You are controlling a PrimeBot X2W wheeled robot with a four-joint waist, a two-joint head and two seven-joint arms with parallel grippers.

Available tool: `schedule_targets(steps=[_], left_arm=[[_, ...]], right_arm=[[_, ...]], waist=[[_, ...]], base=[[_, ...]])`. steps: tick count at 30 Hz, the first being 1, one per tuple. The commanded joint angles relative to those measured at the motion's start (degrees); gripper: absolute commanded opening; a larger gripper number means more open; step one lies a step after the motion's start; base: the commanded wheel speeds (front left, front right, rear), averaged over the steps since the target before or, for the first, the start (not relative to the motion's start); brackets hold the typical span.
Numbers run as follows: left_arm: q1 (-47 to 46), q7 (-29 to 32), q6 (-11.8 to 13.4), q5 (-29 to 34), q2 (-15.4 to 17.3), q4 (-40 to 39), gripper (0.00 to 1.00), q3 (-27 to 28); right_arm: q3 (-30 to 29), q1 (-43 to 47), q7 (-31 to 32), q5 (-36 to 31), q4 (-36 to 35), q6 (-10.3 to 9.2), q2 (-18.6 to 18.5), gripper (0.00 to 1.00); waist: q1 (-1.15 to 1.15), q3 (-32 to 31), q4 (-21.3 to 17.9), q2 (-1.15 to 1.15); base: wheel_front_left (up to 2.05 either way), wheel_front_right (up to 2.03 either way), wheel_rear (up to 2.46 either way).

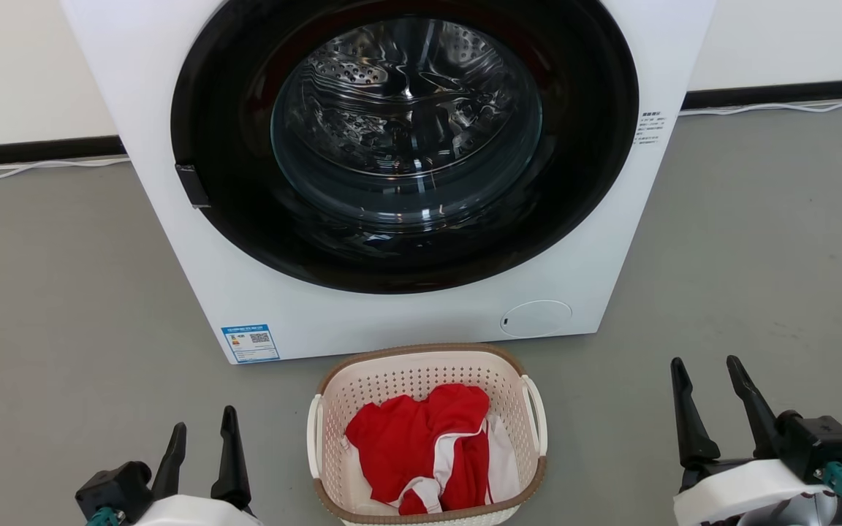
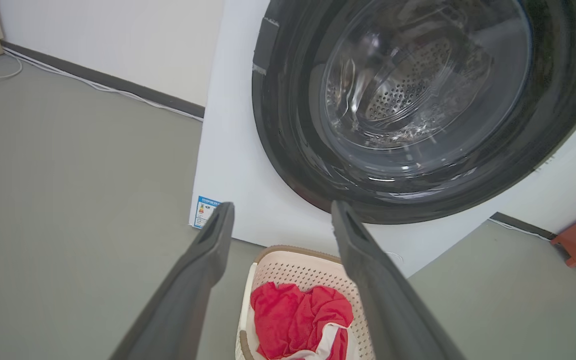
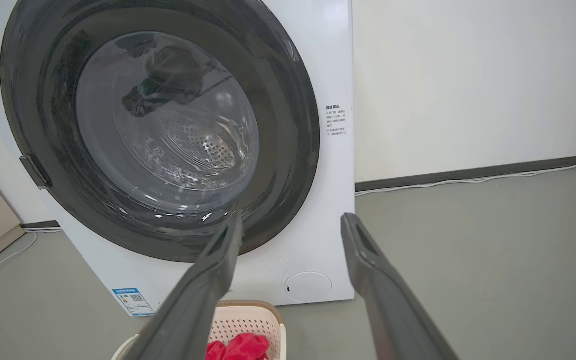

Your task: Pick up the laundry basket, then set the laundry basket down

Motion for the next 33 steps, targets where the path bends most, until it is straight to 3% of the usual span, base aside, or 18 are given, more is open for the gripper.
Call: schedule_targets(steps=[1,16,33], left_arm=[[-1.15,-0.98,0.47,2.26,0.62,-1.79,1.0,1.11],[-3.06,-3.34,1.55,11.68,0.71,-2.63,1.0,0.04],[-17.59,-3.34,0.37,12.56,0.71,-1.11,1.0,-1.79]], right_arm=[[1.41,-1.09,-1.35,-2.33,-1.75,0.37,-0.69,1.0],[1.47,-3.3,-3.71,-11.98,-1.99,0.42,-0.64,1.0],[0.38,-15.96,-3.71,-9.78,1.2,0.42,-0.12,1.0]], waist=[[0.0,0.02,-0.09,0.0],[0.0,4.1,-0.15,0.0],[0.0,22.02,2.03,0.0]], base=[[0.0,0.0,0.0],[0.0,0.0,0.0],[0.0,0.0,0.0]])
